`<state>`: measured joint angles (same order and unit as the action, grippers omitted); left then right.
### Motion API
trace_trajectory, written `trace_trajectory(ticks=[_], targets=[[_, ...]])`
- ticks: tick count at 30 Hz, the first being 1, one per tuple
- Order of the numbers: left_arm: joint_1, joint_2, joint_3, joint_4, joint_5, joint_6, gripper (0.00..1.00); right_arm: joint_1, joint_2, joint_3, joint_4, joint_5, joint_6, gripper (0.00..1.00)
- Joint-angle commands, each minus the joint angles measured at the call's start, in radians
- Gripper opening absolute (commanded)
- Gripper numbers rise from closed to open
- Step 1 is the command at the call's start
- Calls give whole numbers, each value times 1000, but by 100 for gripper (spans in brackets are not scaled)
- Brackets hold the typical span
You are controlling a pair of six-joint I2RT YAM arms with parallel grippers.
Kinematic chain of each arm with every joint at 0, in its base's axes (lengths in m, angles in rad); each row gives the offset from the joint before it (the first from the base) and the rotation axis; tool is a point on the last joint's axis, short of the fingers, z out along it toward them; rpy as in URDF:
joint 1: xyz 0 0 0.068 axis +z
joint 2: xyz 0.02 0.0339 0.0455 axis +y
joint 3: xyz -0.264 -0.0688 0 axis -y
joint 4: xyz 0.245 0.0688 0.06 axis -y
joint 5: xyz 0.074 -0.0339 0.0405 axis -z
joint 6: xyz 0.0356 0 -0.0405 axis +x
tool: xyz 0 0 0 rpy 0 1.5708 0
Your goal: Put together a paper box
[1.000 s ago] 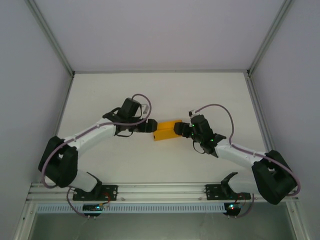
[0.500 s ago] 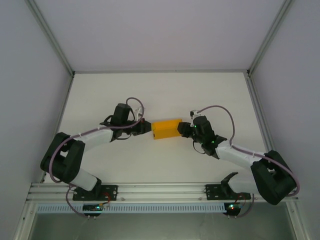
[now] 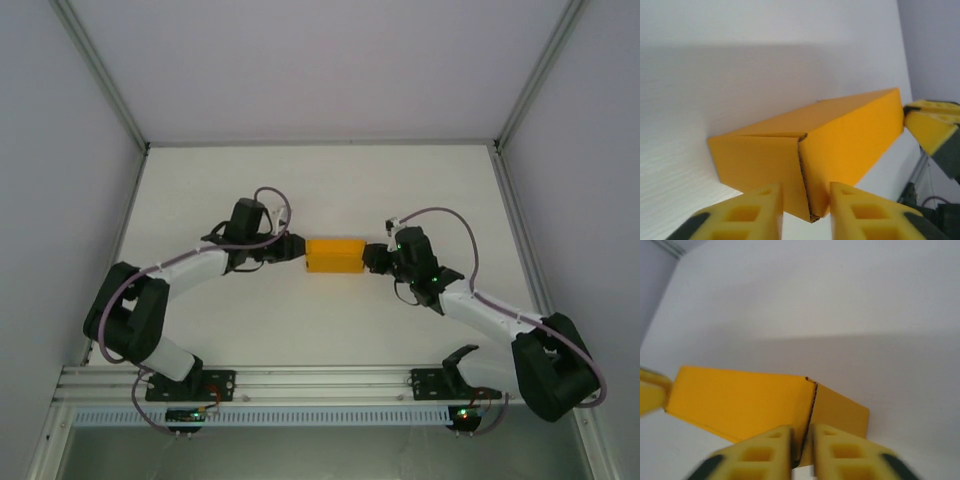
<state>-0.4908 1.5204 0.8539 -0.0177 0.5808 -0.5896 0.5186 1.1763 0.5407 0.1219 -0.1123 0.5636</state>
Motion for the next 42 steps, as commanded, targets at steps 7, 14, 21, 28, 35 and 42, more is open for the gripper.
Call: trace_trajectory(ticks=[7, 14, 21, 28, 35, 42], targets=[[2, -130, 227, -336, -315, 160, 100, -46, -30, 262, -373, 0, -306, 93], [14, -262, 137, -371, -497, 153, 100, -35, 103, 464, -543, -10, -541, 99], [16, -244, 116, -364, -442, 163, 100, -2, 148, 525, -609, -214, -845, 99], [18, -225, 97, -396, -448, 165, 99, 127, 288, 578, -719, -27, -1238, 99], [23, -256, 51, -415, -476, 157, 100, 154, 487, 696, -718, 165, -1323, 99], [24, -271, 24, -430, -495, 150, 100, 154, 554, 715, -711, 164, -1350, 54]])
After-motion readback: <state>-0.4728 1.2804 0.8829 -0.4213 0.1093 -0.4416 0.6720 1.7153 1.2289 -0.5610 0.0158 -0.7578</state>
